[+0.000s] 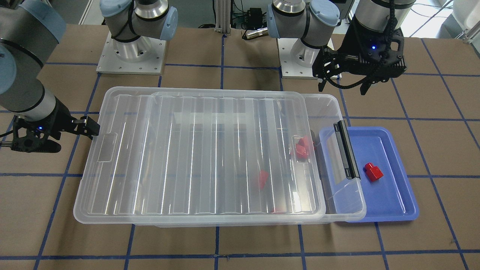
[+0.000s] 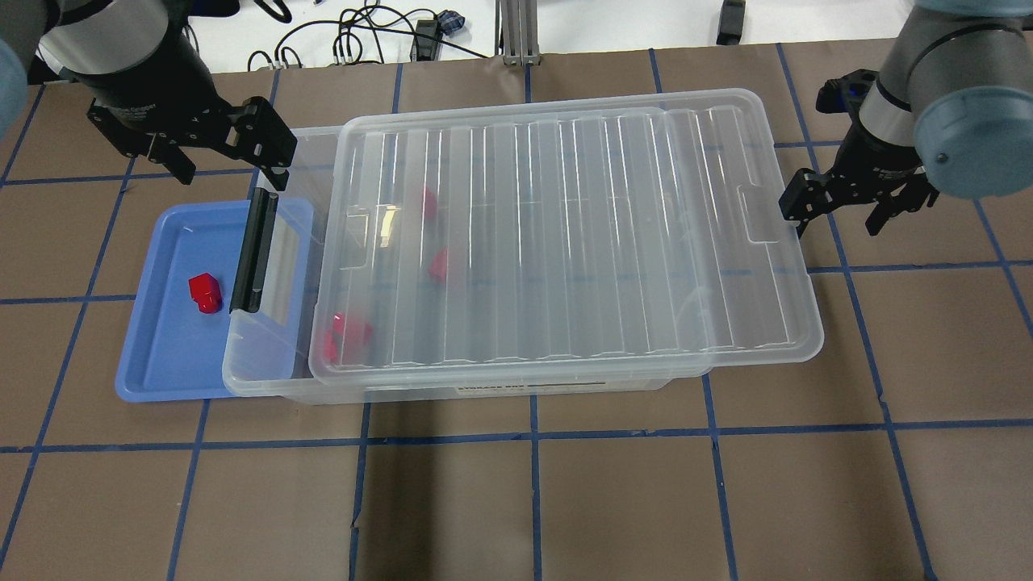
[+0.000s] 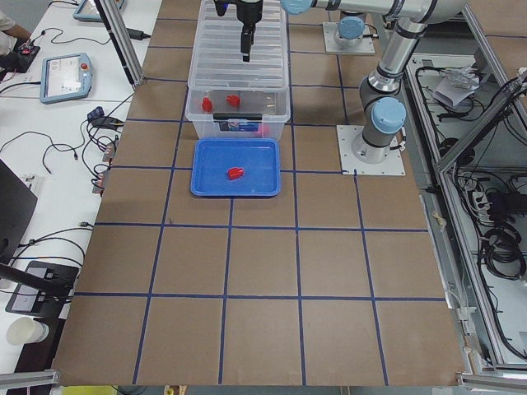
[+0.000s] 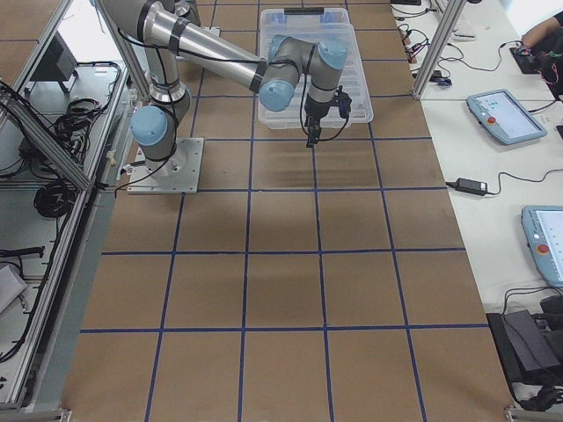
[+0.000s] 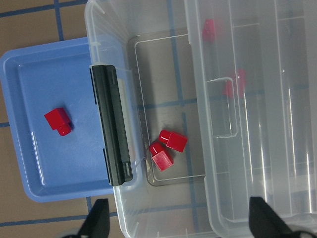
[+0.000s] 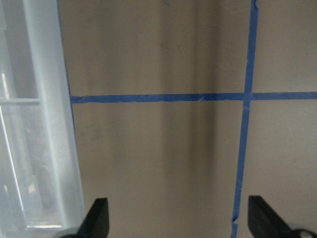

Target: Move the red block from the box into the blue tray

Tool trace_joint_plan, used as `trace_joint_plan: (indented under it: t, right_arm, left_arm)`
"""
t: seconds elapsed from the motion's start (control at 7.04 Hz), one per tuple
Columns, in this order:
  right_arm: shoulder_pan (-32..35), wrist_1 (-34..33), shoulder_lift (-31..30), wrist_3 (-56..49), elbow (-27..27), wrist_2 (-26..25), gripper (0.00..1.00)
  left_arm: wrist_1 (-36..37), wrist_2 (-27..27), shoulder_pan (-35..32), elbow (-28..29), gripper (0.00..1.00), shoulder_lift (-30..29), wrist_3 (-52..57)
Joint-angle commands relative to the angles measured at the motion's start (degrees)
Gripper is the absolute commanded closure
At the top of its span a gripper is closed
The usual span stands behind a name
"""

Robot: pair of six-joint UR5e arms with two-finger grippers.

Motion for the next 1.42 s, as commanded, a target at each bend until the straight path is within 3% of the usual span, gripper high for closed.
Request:
trace_joint_plan:
  t: [0.0, 1.28]
  right_arm:
    - [3.9, -0.1, 0.1, 5.7, 0.0, -0.1, 0.00]
    - [6.1, -0.2, 0.4, 8.4, -0.4, 1.7, 0.00]
  left_arm:
    - [0.0, 0.1, -0.1, -0.5, 0.00, 0.2, -0.1]
    - [0.2, -0.4, 0.0, -0.2, 0.00, 0.4, -5.2]
